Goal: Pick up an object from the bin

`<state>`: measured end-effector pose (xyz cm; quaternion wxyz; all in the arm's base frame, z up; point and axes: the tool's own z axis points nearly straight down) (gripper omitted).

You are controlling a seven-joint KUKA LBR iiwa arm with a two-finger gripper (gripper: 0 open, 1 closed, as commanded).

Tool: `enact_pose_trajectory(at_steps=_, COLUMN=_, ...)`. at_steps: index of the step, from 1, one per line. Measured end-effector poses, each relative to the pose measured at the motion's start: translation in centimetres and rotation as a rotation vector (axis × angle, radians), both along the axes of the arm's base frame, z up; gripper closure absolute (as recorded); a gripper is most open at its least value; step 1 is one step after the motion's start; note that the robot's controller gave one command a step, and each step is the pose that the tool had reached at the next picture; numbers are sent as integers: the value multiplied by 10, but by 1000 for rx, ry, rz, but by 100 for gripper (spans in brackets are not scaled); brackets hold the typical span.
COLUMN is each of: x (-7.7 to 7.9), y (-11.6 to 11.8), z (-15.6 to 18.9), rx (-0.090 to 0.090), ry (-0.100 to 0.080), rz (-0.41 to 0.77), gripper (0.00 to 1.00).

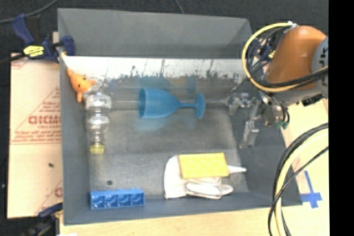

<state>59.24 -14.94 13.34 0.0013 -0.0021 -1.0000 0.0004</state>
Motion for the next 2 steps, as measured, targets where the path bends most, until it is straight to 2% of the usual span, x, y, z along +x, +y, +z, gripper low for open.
enact_pose_trajectory(at_steps=1, x=1, y=1, z=5, rx=-1, ry=-7, rz=5, gripper=0)
enact_pose_trajectory(at_steps=2, x=-57, y=67, z=-64, rx=1, ry=0, rz=444, gripper=0)
